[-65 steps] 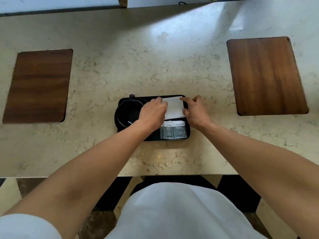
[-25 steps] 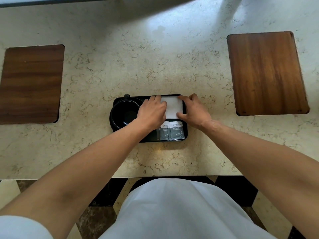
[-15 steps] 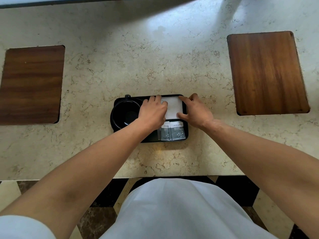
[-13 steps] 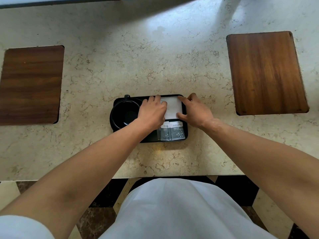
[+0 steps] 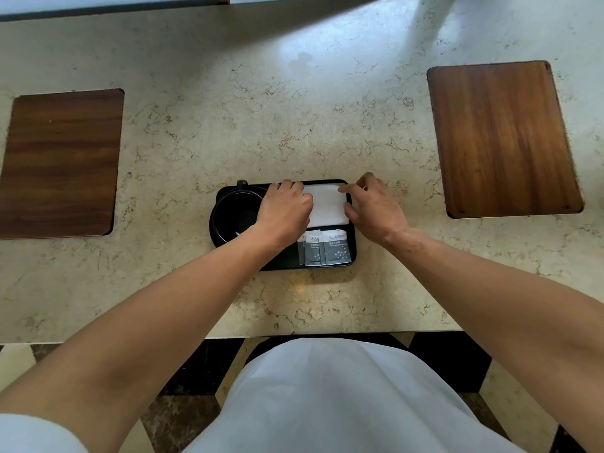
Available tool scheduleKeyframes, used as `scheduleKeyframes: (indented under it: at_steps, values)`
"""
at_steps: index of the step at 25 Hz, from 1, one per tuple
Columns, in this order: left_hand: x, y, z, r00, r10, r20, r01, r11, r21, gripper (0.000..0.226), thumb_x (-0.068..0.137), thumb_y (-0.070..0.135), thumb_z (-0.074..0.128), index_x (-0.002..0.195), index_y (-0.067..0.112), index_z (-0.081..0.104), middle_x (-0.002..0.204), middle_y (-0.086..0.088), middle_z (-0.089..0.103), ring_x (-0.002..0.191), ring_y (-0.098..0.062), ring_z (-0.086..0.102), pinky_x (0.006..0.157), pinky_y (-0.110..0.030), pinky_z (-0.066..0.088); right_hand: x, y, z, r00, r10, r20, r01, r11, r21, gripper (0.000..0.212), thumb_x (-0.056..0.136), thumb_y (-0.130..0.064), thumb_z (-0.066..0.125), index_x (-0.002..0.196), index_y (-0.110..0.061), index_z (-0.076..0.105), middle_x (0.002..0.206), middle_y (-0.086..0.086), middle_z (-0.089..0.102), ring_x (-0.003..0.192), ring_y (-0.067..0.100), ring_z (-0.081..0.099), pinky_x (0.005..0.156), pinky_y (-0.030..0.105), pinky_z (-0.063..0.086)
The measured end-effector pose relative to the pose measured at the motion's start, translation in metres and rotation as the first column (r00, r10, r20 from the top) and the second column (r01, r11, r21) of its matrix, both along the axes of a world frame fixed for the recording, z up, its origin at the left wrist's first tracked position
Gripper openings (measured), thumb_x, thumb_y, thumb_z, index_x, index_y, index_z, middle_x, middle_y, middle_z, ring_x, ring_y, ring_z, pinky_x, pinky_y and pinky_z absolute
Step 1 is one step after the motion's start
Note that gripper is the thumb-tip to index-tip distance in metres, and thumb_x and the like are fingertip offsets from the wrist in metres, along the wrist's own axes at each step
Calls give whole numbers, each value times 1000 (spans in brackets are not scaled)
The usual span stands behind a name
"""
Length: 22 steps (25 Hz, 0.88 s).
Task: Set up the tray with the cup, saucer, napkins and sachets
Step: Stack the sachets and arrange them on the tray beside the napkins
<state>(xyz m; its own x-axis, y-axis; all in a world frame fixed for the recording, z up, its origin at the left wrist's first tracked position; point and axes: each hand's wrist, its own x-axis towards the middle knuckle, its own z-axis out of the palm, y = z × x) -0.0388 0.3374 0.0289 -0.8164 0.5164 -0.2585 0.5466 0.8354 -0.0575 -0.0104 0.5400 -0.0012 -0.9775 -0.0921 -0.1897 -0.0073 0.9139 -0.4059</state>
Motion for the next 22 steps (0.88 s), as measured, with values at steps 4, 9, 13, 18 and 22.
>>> scheduleKeyframes:
  at_steps: [4, 9, 13, 18, 22]
  values:
    - [7, -6, -1, 994, -100, 44, 102, 993, -62, 12, 82, 5, 59, 90, 9, 68, 93, -10, 60, 89, -31, 58, 87, -42, 43, 4, -2, -2, 998, 45, 39, -45, 999, 14, 30, 97, -28, 62, 125, -20, 67, 120, 8, 55, 114, 27, 51, 88, 43, 52]
    - [16, -5, -5, 995, -88, 52, 92, 993, -77, 13, 85, 9, 59, 91, 10, 70, 103, -12, 61, 95, -32, 59, 106, -50, 38, 7, -1, -4, 996, 19, 86, -20, 1000, 14, 33, 94, -29, 65, 125, -21, 65, 121, 6, 53, 117, 25, 48, 92, 40, 51]
    - [17, -4, -5, 995, -60, 77, 66, 996, -65, 17, 88, 14, 56, 96, 8, 70, 112, -14, 61, 101, -34, 59, 114, -57, 30, 5, -3, -4, 994, -9, 107, 7, 1000, 22, 35, 94, -28, 63, 128, -22, 63, 120, 7, 52, 115, 26, 50, 92, 38, 49]
    - [19, -7, -3, 996, -71, 45, 72, 997, -29, 22, 89, 17, 54, 102, 5, 68, 111, -15, 62, 108, -35, 57, 115, -57, 29, 10, -8, -2, 994, -52, 95, 51, 999, 11, 37, 95, -28, 59, 131, -20, 60, 119, 7, 52, 111, 26, 53, 90, 37, 48]
    - [25, -11, 1, 997, -83, 11, 82, 994, 69, 21, 87, 13, 51, 101, 4, 65, 107, -15, 64, 103, -33, 57, 106, -45, 39, 16, -9, 3, 998, -50, 46, 50, 999, -4, 35, 94, -24, 60, 128, -16, 62, 117, 9, 54, 110, 27, 54, 91, 37, 48]
